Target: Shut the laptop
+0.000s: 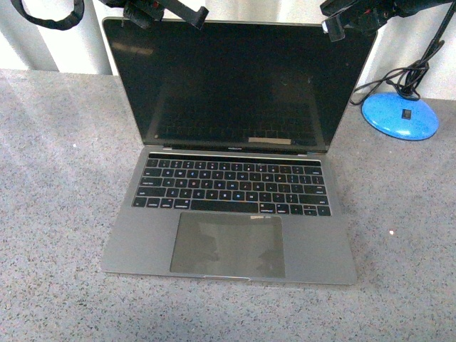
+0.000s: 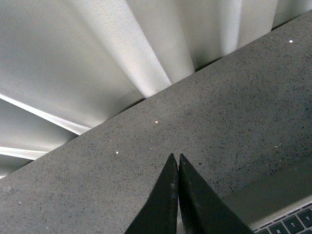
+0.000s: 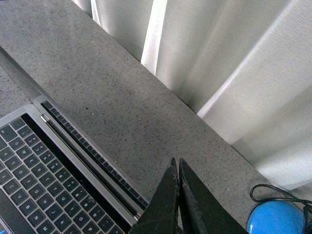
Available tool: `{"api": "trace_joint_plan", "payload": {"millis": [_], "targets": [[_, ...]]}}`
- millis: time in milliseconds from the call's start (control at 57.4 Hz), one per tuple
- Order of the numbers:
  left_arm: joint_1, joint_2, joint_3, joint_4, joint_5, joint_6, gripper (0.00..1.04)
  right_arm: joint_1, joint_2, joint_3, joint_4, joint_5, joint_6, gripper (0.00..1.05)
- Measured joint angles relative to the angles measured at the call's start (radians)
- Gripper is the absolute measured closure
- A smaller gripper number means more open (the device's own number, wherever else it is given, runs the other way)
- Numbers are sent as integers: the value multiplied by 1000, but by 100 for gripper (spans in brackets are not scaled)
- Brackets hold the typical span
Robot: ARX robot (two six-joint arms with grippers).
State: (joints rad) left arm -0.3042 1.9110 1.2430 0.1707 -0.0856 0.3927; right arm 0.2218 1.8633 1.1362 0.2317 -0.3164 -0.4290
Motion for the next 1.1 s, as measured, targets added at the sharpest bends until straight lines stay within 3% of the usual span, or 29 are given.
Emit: {"api": "trace_joint_plan", "payload": {"millis": [1098], "targets": [[-28, -38, -64, -3, -16, 9, 101, 0, -27, -98, 46, -21, 64, 104]]}}
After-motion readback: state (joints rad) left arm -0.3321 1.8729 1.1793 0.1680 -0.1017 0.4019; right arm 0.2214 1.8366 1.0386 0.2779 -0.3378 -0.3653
